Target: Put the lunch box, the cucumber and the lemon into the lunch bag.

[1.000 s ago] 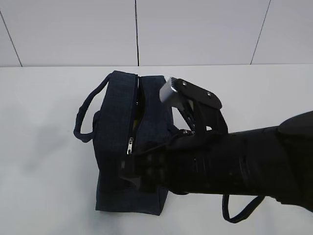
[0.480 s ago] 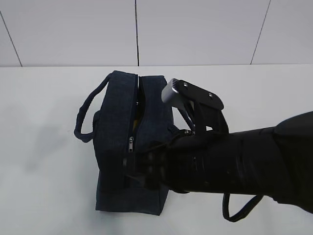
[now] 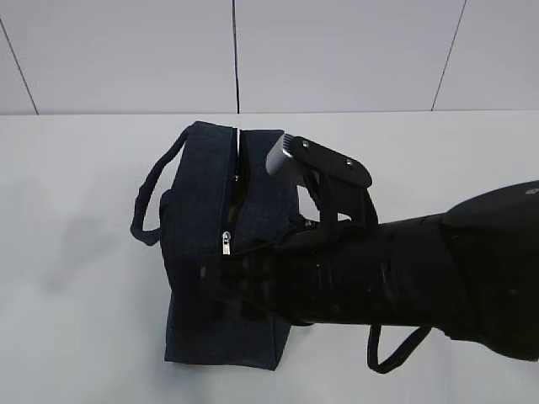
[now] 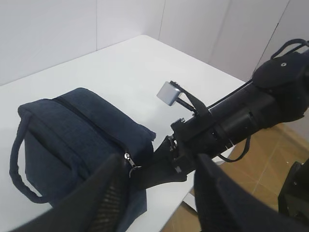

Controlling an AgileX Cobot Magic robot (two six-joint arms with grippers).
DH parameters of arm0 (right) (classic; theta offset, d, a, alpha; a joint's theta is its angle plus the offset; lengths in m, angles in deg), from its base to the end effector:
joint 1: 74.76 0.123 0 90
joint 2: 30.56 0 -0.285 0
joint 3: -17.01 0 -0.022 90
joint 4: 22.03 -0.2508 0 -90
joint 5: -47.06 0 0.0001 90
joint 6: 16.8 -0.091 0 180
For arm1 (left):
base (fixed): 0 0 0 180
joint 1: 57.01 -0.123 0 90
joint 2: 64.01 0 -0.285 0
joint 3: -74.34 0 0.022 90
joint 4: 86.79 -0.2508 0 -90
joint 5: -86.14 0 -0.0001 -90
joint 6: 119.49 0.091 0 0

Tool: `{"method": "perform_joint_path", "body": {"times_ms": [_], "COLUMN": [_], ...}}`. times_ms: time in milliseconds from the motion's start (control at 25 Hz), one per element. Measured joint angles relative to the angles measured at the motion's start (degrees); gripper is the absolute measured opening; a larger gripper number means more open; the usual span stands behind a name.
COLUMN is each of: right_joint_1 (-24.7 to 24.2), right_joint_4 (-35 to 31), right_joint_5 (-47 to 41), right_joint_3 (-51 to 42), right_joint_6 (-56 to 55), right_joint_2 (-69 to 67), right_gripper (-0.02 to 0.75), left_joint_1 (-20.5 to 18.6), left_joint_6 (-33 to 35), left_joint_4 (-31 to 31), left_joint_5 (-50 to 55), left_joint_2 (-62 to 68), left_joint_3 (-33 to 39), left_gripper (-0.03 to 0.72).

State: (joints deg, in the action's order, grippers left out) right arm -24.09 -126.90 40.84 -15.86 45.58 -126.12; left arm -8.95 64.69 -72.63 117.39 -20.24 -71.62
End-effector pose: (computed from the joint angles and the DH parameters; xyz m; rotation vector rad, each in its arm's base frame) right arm 0.1892 0.2460 0.2138 -0.2326 2.3927 0.9608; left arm 0.0718 -0.0973 0.3662 0.7574 1.8133 -0.7771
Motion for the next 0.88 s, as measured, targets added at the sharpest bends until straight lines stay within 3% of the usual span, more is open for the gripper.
{"method": "perform_joint_path", "body": {"times_ms": [240, 360, 880], "right_joint_1": [0.0, 0.0, 0.0], "right_joint_4": [0.0, 0.0, 0.0], "right_joint_5": [-0.4, -0.5, -5.8], "right_joint_3": [0.0, 0.0, 0.1], "right_joint_6": [-0.2, -0.2, -0.2], "right_joint_2": [-0.3, -0.3, 1.5], "right_gripper": [0.071, 0.013, 0.007], "left_joint_1": [0.0, 0.0, 0.0], "left_joint_6": [0.0, 0.0, 0.0], "left_joint_4": [0.0, 0.0, 0.0], "left_joint_5": [0.0, 0.0, 0.0], "left_joint_2": [0.0, 0.0, 0.0], "left_joint_3": [0.0, 0.0, 0.0], "left_gripper": [0.352, 0.352, 0.352]}}
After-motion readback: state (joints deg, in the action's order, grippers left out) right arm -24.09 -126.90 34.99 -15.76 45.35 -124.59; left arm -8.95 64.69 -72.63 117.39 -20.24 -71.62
